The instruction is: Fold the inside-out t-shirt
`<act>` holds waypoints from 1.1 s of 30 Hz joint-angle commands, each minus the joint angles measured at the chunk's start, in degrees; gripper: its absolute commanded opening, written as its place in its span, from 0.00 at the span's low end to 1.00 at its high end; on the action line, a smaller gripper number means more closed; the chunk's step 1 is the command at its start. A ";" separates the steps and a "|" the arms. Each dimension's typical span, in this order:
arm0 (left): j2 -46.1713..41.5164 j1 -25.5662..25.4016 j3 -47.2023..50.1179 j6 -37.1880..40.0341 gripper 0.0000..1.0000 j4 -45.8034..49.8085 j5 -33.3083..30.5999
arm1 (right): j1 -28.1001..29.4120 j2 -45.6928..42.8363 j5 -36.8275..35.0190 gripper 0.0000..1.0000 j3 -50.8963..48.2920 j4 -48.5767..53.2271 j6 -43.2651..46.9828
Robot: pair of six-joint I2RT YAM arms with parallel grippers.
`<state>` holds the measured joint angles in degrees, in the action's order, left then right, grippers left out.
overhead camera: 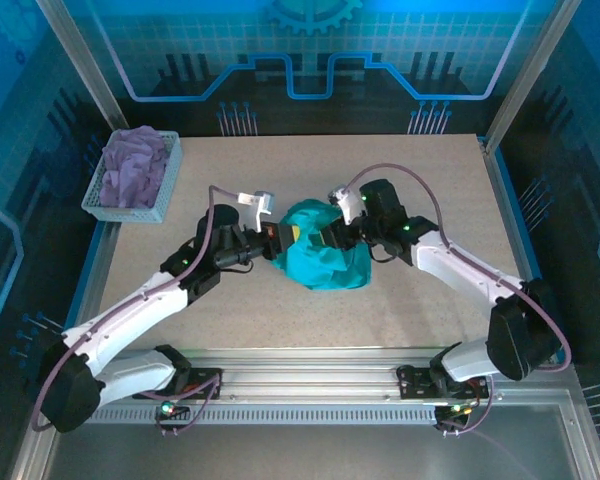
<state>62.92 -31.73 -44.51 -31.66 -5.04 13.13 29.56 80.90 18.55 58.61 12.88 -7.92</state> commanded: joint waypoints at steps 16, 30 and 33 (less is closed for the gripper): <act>-5.44 3.56 0.21 7.51 0.59 20.34 -21.67 | -1.72 0.36 24.15 0.00 -0.82 -20.55 -19.00; 4.68 -3.47 -9.50 22.99 0.78 20.87 -20.41 | -1.22 0.05 23.77 0.00 3.13 -6.43 -6.25; 7.43 -3.51 -10.64 24.29 0.80 19.89 -20.16 | -1.26 -0.35 24.39 0.00 3.55 -4.92 -4.85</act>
<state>68.60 -34.89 -52.86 -11.25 14.74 -6.66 27.83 81.56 41.08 60.14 3.92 -16.62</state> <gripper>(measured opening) 0.796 0.047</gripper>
